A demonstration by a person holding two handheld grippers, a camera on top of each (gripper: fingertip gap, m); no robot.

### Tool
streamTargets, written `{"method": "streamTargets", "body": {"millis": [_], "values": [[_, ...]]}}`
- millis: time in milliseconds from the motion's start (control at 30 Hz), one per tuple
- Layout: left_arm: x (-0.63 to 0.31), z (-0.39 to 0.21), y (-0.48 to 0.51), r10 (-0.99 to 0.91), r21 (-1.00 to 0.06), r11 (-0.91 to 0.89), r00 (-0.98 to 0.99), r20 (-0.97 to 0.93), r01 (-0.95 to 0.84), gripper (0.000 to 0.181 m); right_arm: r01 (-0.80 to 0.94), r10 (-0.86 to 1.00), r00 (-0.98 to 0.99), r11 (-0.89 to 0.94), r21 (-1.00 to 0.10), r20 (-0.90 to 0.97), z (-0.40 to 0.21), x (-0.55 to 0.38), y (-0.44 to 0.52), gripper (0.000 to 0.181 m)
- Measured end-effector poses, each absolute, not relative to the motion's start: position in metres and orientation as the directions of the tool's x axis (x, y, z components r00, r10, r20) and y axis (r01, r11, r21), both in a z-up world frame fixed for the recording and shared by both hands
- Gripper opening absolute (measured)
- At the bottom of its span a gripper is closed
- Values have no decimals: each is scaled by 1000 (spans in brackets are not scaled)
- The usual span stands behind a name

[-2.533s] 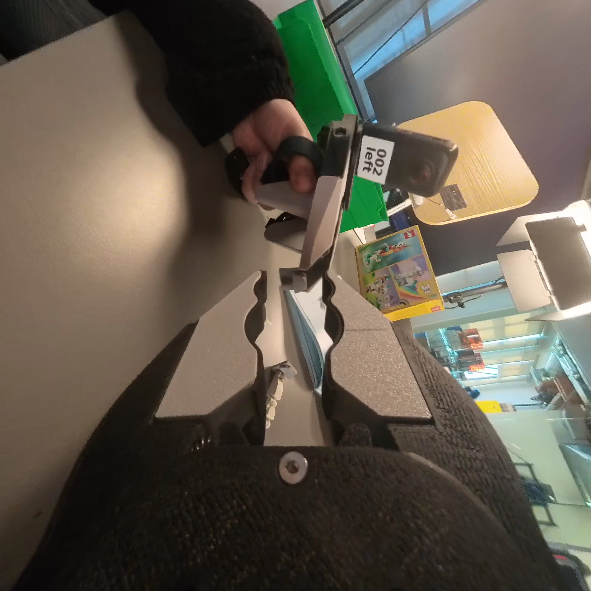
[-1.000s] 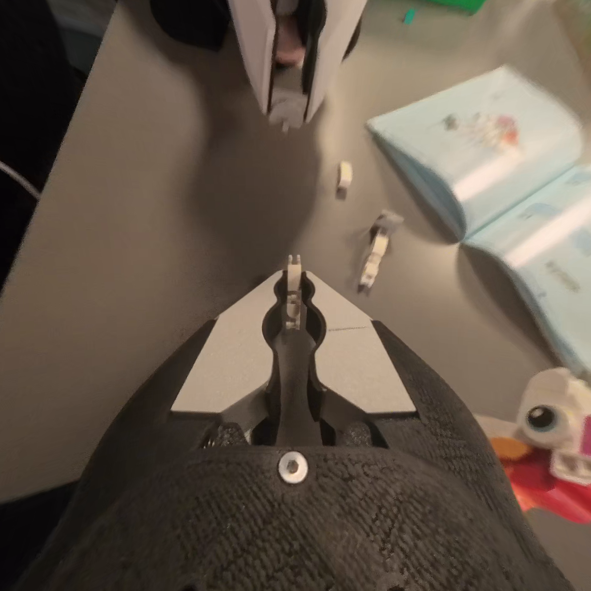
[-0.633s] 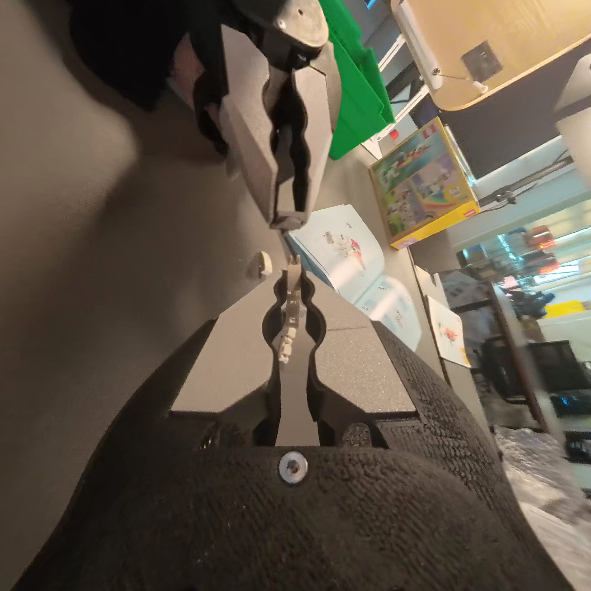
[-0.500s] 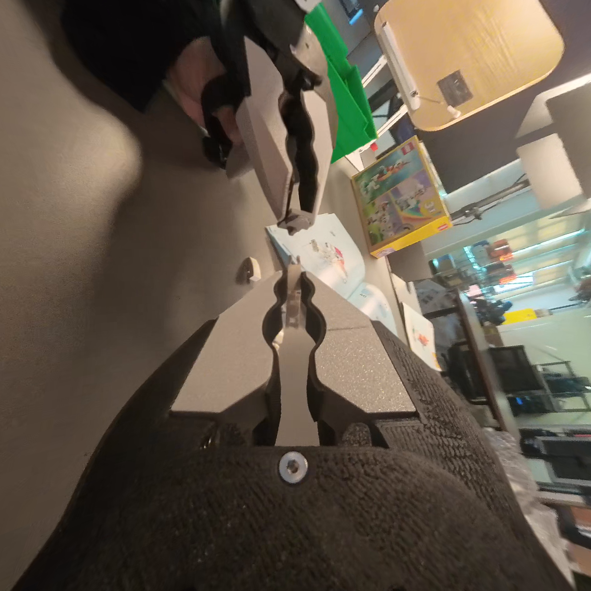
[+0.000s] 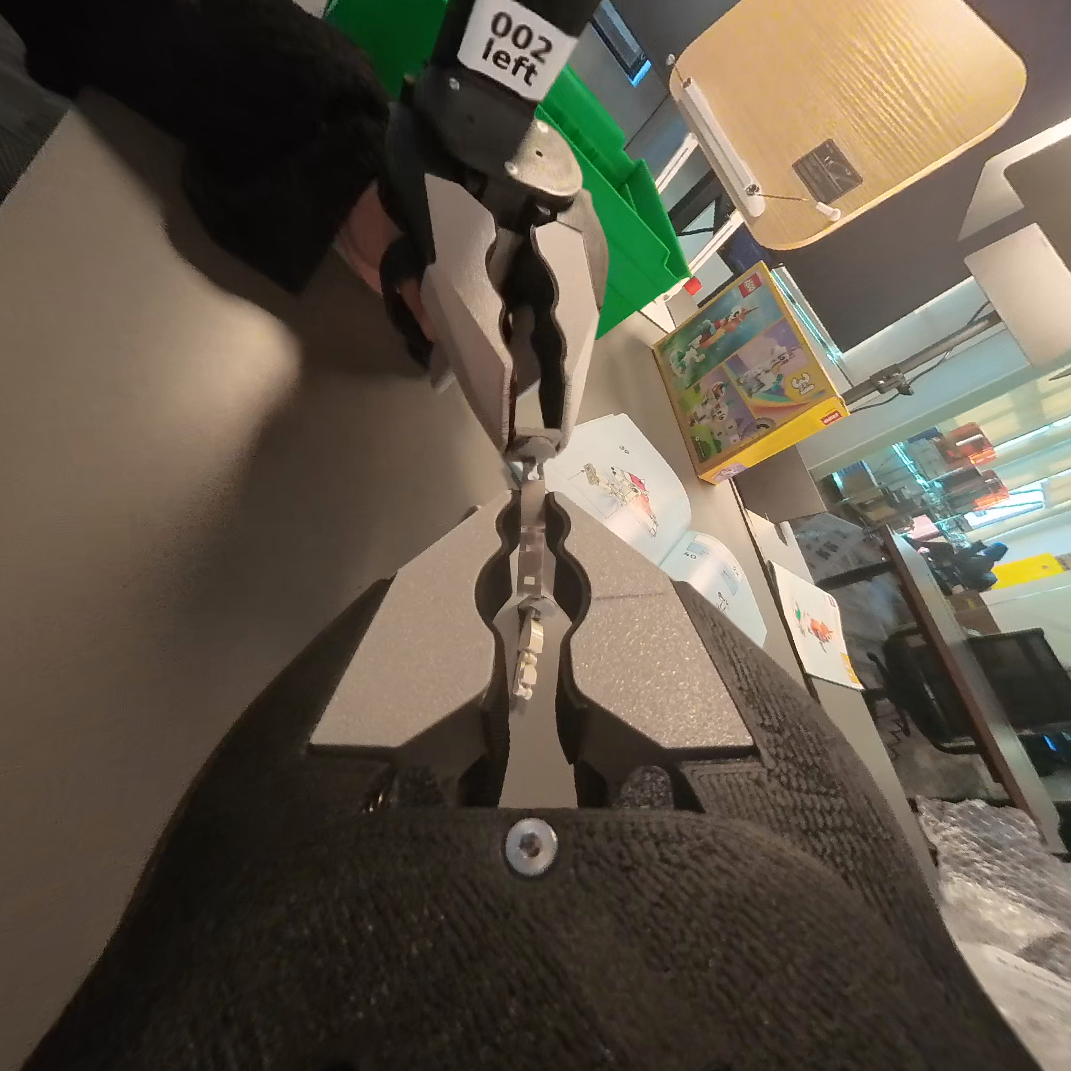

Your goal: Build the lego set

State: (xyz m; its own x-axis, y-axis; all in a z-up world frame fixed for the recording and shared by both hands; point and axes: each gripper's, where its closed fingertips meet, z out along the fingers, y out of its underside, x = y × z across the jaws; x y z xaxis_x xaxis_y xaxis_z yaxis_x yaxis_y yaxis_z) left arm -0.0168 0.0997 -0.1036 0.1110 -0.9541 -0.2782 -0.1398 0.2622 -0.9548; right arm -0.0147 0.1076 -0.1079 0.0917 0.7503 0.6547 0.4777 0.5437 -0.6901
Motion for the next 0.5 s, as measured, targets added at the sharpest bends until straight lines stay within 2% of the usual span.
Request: {"method": "streamTargets", "body": {"millis": [33, 267, 500], "values": [[-17, -104, 99, -949, -949, 279, 109, -296, -146, 15, 482, 747, 85, 549, -683, 660, -109, -15, 107, 6], [-15, -109, 97, -926, -922, 346, 97, -366, -175, 15, 507, 743, 56, 554, -660, 667, -114, -13, 106, 6], [-14, -117, 95, -850, -836, 489, 80, -521, -247, 15, 525, 738, 25, 564, -637, 674, -123, -13, 105, 6]]}}
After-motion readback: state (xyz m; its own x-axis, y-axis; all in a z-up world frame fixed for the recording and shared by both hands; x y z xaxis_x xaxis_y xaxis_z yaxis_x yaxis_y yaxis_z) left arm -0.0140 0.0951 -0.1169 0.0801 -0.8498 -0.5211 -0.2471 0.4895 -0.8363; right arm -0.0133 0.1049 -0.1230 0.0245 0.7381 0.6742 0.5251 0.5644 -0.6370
